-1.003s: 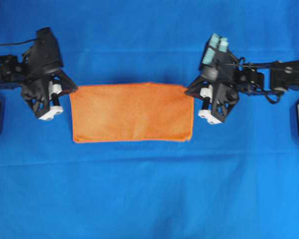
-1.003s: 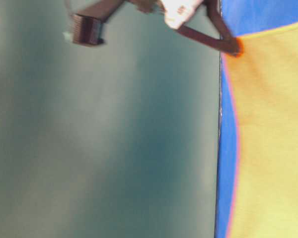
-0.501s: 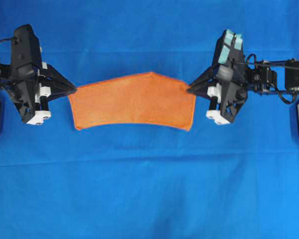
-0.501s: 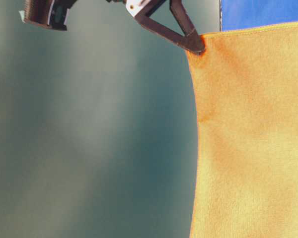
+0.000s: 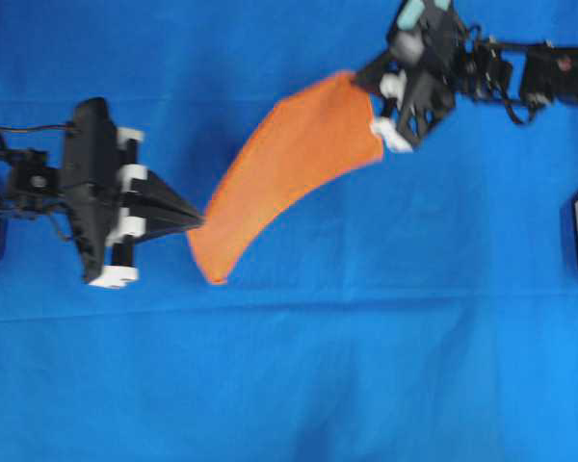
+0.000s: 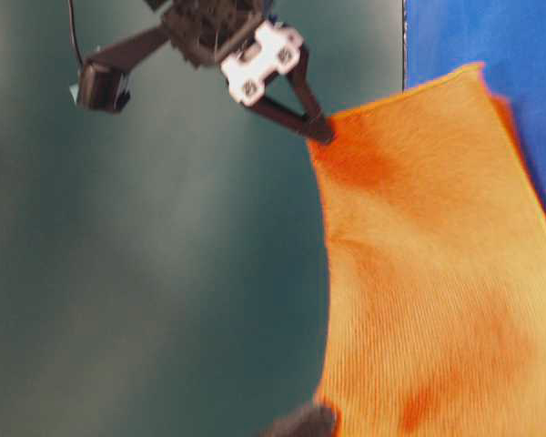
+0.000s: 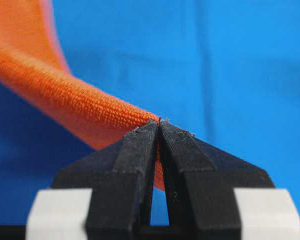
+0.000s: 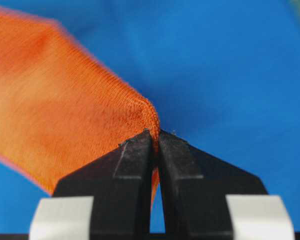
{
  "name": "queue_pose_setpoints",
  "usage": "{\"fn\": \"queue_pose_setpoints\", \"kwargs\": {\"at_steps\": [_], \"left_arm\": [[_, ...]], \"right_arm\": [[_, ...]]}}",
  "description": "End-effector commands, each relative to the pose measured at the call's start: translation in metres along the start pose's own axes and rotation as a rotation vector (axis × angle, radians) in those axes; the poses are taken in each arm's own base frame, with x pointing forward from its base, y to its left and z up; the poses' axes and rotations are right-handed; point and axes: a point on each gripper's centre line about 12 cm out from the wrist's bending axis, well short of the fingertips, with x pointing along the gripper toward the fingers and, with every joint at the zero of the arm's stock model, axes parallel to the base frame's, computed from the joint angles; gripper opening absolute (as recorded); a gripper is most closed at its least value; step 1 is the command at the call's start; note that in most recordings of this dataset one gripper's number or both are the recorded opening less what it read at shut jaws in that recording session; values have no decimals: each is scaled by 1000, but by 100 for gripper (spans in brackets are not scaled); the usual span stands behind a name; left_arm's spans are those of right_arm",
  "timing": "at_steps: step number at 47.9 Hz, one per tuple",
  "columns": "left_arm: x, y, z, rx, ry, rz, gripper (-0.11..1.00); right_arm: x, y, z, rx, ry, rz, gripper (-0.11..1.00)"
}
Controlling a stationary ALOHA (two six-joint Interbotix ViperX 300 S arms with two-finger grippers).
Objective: Fold the orange towel.
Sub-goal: 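Lift the towel and swing left gripper toward the right gripper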
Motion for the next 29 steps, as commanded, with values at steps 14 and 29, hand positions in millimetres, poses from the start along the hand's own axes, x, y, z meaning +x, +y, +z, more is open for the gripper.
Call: {"fn": "queue_pose_setpoints", "kwargs": {"at_steps": [14, 29], "left_arm": [[58, -37, 52, 173, -56, -73, 1], [67, -44, 59, 189, -68, -84, 1]], "right_arm": [[34, -28, 67, -105, -107, -73, 2], [44, -30, 81, -132, -125, -82, 2]]}}
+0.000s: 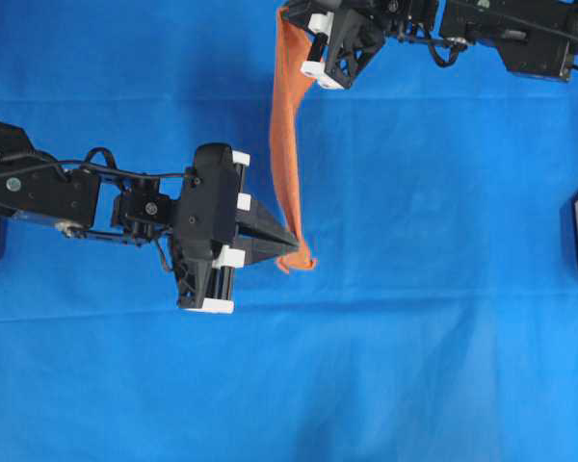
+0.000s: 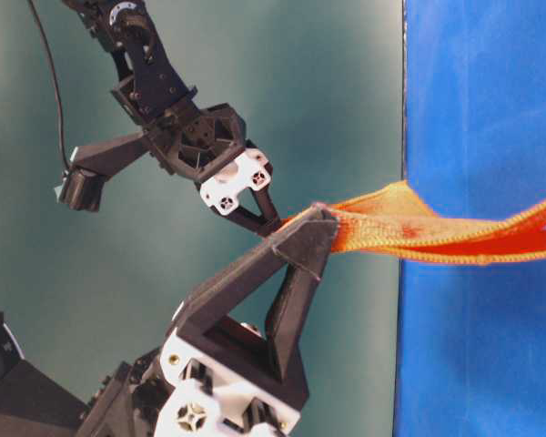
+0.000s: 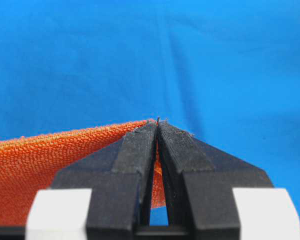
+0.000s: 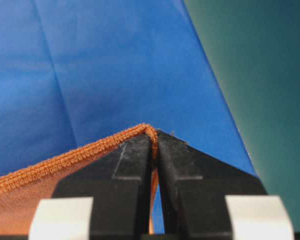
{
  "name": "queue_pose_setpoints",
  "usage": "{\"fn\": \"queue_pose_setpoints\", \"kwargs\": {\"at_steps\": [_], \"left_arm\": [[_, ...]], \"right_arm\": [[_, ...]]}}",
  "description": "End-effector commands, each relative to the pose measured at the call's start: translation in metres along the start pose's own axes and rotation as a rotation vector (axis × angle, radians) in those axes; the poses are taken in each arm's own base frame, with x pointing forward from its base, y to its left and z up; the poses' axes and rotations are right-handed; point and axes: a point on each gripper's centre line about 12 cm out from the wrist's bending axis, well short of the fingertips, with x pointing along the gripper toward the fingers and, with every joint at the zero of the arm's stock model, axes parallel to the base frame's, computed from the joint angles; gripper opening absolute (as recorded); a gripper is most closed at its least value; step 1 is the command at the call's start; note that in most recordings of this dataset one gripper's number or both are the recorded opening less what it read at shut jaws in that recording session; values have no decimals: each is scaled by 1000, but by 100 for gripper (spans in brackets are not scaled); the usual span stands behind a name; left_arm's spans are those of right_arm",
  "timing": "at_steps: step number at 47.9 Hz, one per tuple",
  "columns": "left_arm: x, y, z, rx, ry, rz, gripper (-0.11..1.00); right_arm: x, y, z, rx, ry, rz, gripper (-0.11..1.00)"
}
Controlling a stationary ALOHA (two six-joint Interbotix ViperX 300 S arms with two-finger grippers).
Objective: Fold the orange towel.
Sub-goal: 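Lift the towel and swing left gripper toward the right gripper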
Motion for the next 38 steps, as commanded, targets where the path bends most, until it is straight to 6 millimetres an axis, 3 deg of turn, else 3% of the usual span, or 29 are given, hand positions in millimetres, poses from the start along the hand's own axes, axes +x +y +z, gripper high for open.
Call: {"fn": "queue_pose_setpoints", "kwargs": {"at_steps": [1, 11, 31, 38], "left_arm": [[-3, -13, 17, 21, -53, -29, 1], [9, -13, 30, 38, -109, -25, 1], [84, -15, 69, 178, -180, -8, 1], [96, -15, 68, 173, -162, -11, 1]], "right_arm": [[-6, -11, 15, 8, -41, -23, 2], [-12, -19, 2, 25, 2, -44, 2], [-61, -28, -39, 56, 53, -74, 2], [-67, -28, -45, 58, 57, -74, 2]]}}
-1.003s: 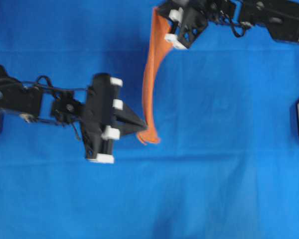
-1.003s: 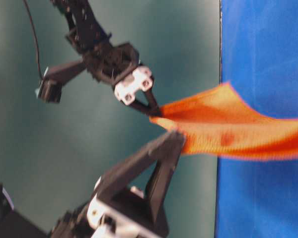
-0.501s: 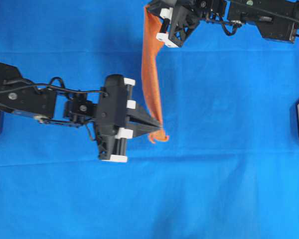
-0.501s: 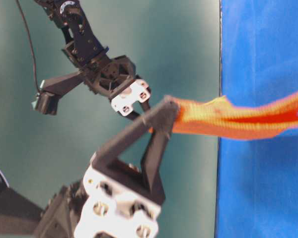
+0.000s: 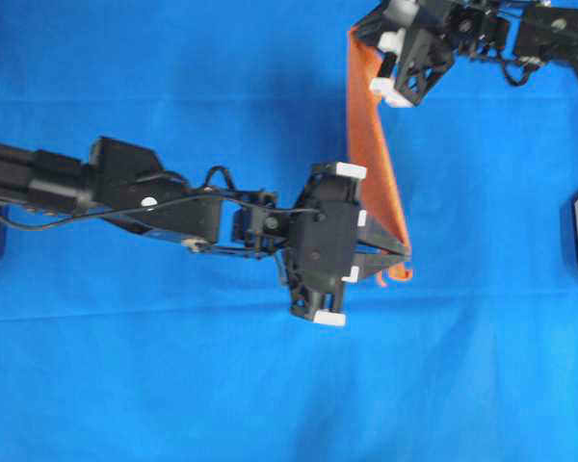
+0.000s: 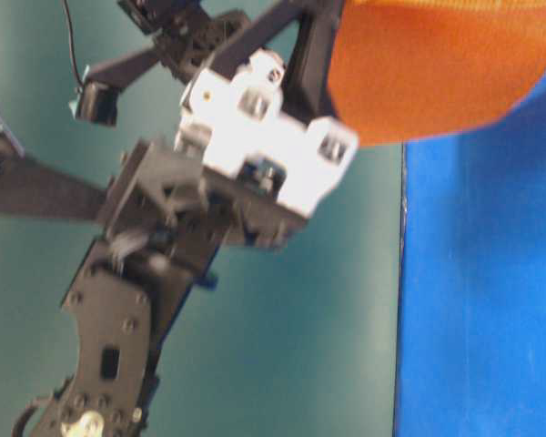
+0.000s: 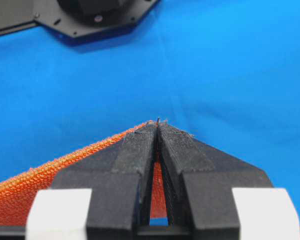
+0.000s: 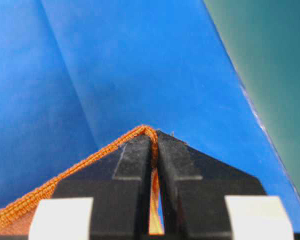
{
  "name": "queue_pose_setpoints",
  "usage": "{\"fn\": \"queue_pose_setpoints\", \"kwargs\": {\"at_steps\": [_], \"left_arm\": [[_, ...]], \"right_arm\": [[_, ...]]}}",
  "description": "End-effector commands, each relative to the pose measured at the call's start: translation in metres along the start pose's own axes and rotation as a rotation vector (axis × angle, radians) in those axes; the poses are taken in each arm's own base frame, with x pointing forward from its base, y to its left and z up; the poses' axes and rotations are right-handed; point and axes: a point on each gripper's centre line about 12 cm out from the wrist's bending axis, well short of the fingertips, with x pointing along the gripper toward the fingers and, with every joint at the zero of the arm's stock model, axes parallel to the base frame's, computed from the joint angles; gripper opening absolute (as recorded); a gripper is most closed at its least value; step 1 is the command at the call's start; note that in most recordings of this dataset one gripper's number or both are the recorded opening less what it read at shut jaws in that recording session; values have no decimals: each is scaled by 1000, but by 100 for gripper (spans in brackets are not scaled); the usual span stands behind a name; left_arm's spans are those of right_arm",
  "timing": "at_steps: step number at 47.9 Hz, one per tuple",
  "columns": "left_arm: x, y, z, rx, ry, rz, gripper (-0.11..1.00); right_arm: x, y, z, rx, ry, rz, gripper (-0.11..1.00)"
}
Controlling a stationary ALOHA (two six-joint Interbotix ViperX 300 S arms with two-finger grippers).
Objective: Fold the orange towel.
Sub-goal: 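Lift the towel and swing left gripper toward the right gripper, then lay the towel down folded lengthwise into a vertical strip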
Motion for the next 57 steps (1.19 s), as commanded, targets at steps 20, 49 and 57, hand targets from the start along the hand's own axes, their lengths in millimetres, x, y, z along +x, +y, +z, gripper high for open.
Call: {"fn": "queue_pose_setpoints", "kwargs": {"at_steps": [20, 49, 57], "left_arm": [[-30, -33, -38, -132, 89, -60, 1], [-53, -38, -84, -237, 94, -47, 1], [-52, -33, -86, -242, 98, -36, 2]], "right_arm": [[55, 8, 2, -19, 26, 32, 2], [81, 21, -10, -57, 37, 71, 3], [83, 26, -15, -66, 39, 84, 9]]}}
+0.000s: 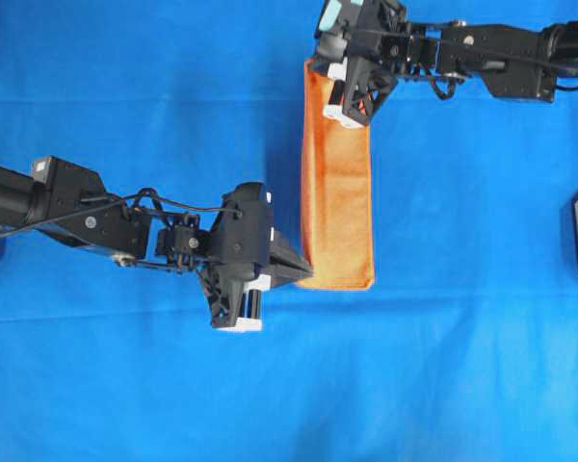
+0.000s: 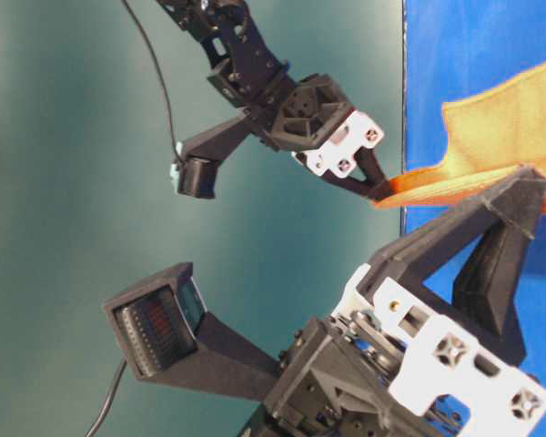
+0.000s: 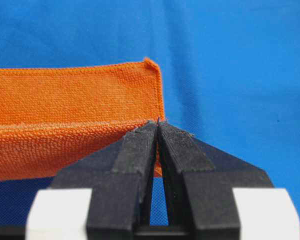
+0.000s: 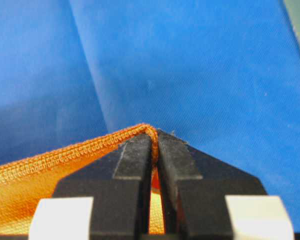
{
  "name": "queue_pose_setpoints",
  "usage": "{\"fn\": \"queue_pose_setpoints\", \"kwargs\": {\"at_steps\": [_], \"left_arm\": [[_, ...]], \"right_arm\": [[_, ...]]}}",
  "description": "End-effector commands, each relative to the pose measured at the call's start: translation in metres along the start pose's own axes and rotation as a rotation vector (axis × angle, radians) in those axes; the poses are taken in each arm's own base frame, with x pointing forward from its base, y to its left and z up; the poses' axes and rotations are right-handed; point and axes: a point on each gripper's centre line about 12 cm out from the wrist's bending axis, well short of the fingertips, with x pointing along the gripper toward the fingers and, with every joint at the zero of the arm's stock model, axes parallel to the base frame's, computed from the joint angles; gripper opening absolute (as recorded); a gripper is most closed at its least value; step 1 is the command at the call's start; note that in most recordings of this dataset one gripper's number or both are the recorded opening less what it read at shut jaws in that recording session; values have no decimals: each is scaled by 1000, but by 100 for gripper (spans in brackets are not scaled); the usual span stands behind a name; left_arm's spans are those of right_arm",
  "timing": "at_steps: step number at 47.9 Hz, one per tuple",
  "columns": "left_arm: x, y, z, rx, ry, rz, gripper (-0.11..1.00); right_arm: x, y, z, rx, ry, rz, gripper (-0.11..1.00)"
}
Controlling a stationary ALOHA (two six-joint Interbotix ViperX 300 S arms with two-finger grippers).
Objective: Fold the orange towel.
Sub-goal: 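Lay the towel down folded lengthwise into a vertical strip, then open both grippers and retract them to the sides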
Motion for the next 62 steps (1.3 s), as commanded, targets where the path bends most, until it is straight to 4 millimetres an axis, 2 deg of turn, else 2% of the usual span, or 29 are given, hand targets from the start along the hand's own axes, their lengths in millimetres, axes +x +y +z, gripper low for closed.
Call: {"fn": "queue_pose_setpoints", "kwargs": {"at_steps": [1, 5, 8, 10, 12, 14, 16, 21, 28, 39, 48, 62], "left_arm": [[-4, -7, 12, 9, -39, -16, 4], [-4, -7, 12, 7, -39, -17, 18], [-4, -7, 12, 6, -38, -15, 37], [-5, -7, 12, 8, -36, -15, 50], [-5, -7, 10, 8, -27, -15, 63], [-7, -6, 9, 7, -18, -13, 75], [-7, -5, 9, 7, -12, -12, 83], [-13, -4, 11, 7, 11, -8, 77], [-31, 3, 24, 0, 32, 6, 73], [-68, 29, 34, -24, 1, 64, 73], [-106, 53, 18, -60, -11, 128, 73], [-167, 73, -9, -99, -135, 218, 73]], "right_arm": [[-5, -3, 10, -3, -40, -4, 16], [-5, -1, 10, -11, -45, 1, 42], [-5, -1, 9, -11, -43, 1, 58], [-5, -1, 9, -14, -43, 0, 66], [-5, -1, 9, -13, -43, 0, 69], [-5, -1, 9, -16, -43, 1, 67], [-5, -1, 9, -17, -43, 0, 65], [-6, -1, 9, -28, -43, 1, 65], [-14, 1, 10, -33, -42, -2, 65], [-57, 15, 22, -59, -112, 15, 65], [-103, 37, 15, -72, -174, 58, 65], [-166, 64, -18, 1, -284, 156, 65]]}}
